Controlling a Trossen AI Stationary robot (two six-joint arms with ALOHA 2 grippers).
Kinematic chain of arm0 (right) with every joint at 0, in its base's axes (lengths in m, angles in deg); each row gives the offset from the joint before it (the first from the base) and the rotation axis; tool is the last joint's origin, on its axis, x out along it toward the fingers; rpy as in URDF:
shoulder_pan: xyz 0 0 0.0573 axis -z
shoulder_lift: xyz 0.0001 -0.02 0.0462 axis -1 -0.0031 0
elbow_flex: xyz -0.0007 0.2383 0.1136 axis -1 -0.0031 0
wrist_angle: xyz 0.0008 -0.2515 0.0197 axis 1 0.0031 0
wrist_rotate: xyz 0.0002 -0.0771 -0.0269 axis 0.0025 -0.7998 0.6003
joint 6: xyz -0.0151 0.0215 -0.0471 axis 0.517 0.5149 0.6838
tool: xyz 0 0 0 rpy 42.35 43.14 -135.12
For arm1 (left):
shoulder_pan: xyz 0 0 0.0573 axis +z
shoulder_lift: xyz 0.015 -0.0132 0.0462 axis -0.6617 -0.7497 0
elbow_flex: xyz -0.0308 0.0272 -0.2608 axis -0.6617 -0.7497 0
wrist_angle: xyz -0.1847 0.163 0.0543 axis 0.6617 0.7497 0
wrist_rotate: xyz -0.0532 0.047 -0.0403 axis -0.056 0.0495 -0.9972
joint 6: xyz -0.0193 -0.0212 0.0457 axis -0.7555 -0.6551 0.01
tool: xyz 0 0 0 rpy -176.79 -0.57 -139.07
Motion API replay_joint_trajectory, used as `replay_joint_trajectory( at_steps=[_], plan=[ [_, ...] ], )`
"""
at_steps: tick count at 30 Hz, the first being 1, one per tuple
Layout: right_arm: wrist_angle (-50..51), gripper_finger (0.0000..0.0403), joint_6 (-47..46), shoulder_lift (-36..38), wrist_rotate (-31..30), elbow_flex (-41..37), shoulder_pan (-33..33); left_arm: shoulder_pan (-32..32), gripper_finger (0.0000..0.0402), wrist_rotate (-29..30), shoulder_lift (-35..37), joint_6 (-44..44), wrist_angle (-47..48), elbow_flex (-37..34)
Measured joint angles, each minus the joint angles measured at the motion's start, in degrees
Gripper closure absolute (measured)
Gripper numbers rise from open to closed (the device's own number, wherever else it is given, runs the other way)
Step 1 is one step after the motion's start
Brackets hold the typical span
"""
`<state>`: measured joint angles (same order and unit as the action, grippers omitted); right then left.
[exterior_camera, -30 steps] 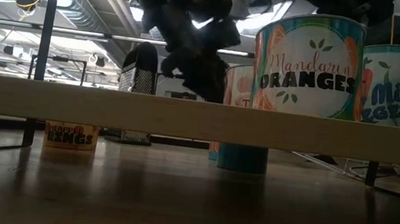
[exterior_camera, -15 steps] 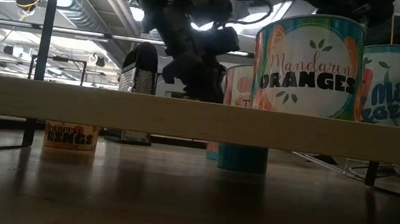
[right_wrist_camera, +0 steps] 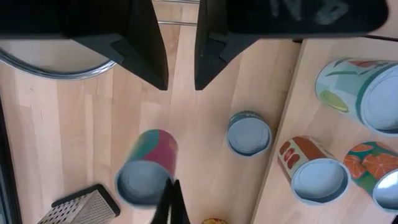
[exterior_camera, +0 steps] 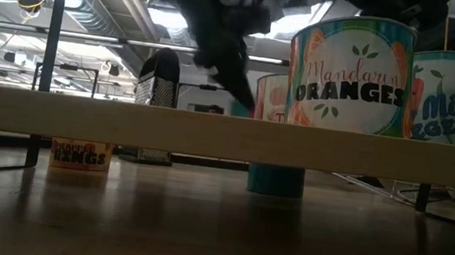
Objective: Pick and place cans onto a shelf
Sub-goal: Put the canned chicken soup on the shelf
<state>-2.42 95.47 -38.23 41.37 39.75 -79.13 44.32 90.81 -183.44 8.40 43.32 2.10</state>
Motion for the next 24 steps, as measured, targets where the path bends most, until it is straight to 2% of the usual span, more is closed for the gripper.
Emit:
replay_joint_trajectory(
  at_steps=[9,19,24],
  plan=[
    [0.0,0.032,0.0,-0.3,0.0,0.0,0.0,-6.8,0.0399,3.3,6.3,-16.1,13.8,6.7],
    [0.0,0.032,0.0,-0.5,0.5,0.0,-0.4,-19.3,0.04,9.4,14.7,-38.4,27.9,6.8],
    [0.0,0.032,-0.2,-0.5,0.5,0.0,-0.4,-26.5,0.0401,13.0,15.9,-49.6,33.7,6.8]
  ],
)
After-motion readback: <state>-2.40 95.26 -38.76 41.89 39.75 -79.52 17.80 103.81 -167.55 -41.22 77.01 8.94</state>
